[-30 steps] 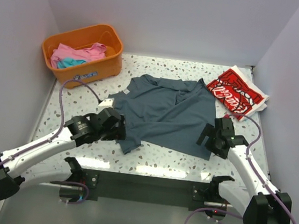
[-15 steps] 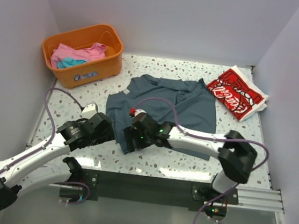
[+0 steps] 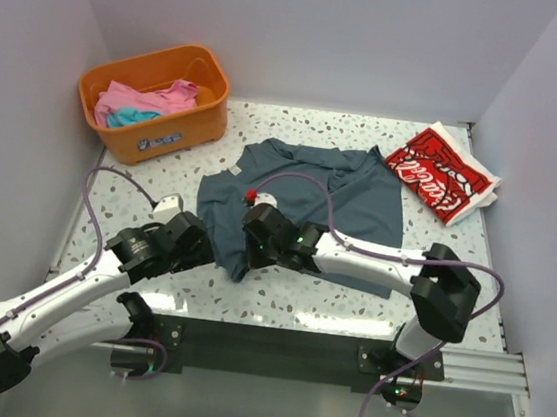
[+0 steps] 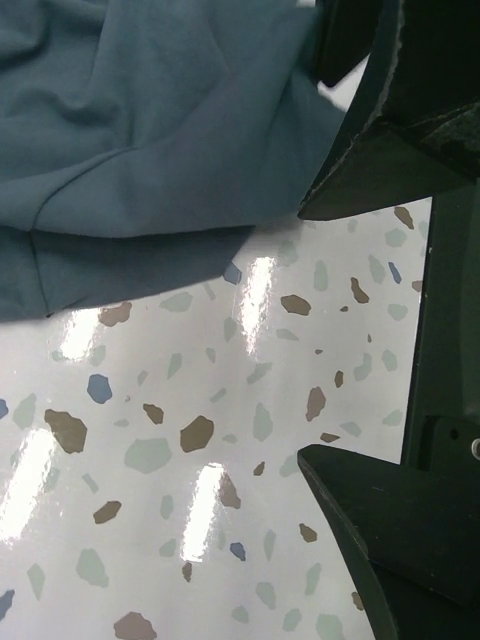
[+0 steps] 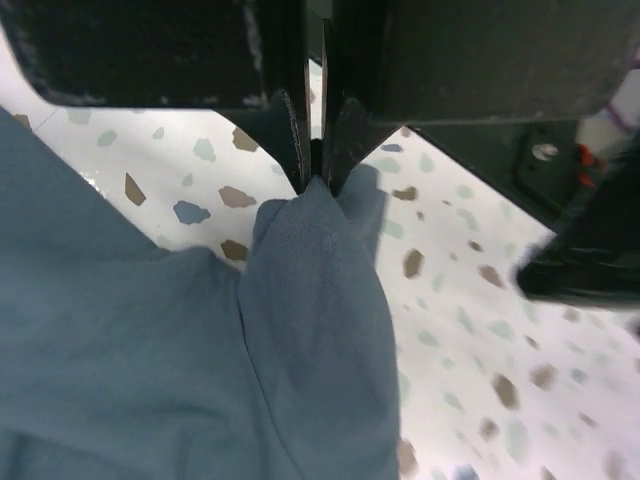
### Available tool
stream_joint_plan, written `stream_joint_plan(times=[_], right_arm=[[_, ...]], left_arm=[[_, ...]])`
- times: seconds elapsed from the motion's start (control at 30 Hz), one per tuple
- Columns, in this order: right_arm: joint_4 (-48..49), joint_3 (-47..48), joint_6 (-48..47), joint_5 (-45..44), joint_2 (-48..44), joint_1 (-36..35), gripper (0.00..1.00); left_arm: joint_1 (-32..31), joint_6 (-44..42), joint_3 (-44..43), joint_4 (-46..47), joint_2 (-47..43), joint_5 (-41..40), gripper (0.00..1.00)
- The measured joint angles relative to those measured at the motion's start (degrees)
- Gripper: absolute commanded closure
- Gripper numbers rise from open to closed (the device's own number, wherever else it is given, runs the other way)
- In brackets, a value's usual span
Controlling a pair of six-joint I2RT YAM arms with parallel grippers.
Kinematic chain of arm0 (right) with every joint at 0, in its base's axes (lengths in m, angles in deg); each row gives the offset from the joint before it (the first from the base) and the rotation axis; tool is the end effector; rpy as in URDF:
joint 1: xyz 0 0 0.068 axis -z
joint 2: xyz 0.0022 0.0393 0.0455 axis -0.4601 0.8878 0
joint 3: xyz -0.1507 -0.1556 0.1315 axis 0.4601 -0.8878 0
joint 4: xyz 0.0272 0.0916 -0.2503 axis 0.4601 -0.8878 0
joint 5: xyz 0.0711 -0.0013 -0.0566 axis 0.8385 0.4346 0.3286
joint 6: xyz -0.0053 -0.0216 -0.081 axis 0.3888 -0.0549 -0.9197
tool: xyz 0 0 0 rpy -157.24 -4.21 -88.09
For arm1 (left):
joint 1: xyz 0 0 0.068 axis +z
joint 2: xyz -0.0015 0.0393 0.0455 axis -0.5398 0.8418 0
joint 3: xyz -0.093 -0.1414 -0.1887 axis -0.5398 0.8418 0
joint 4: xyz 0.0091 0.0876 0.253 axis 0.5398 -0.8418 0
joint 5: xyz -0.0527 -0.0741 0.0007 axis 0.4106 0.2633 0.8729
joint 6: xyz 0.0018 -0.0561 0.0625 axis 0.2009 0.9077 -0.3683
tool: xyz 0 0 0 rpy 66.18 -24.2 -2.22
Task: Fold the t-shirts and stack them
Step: Flatten the tshirt out
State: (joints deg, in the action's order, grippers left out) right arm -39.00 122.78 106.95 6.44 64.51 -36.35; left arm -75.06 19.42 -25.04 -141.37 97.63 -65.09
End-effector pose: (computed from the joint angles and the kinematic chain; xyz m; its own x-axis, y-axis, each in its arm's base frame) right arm 0.1800 0.3456 0.1650 -0.8122 -0.2230 -0.5390 -0.4441 0.8356 0.3234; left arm 0.1496 -0.0958 0.1892 -0.7252 -0.4405 -0.5293 -0.3714 0.8974 -0.2380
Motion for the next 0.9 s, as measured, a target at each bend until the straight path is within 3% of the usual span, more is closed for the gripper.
stream_joint_plan(times=[0.1, 0.27, 0.37, 0.63, 0.7, 0.8, 0.87, 0.9], right_arm=[[0.98, -1.27, 2.21, -0.39, -4.48, 2.23, 1.0], [3.87, -7.56, 5.46, -0.46, -11.91, 13.6, 1.0], [3.91, -9.62, 5.75, -1.09, -11.58, 17.42, 1.0], [4.0, -11.5, 6.51, -1.31, -3.67, 17.99, 0.99], [3.89, -11.47, 6.58, -1.49, -2.82, 18.34, 0.87], [3.19, -11.32, 6.69, -1.7, -2.36, 18.95, 0.45], [2.75, -10.97, 6.6, -1.81, -2.6, 19.26, 0.2], [2.47, -10.95, 6.62, -1.99, -3.02, 19.32, 0.15]], left_arm=[[0.0, -1.57, 0.35, 1.68, 0.94, 1.46, 0.0], [0.0, -5.68, 1.68, 7.56, 3.93, 5.64, 0.0], [0.0, -7.34, 1.95, 10.84, 7.72, 8.02, 0.0], [-4.09, -9.6, 1.95, 20.41, 14.14, 13.05, 0.0], [-6.8, -10.12, 1.81, 22.58, 15.63, 13.53, 0.0], [-10.47, -11.23, 0.57, 25.53, 19.96, 14.53, 0.0], [-11.93, -11.78, -0.74, 27.3, 23.45, 15.02, 0.06], [-12.44, -11.98, -1.44, 27.87, 25.22, 15.13, 0.08]])
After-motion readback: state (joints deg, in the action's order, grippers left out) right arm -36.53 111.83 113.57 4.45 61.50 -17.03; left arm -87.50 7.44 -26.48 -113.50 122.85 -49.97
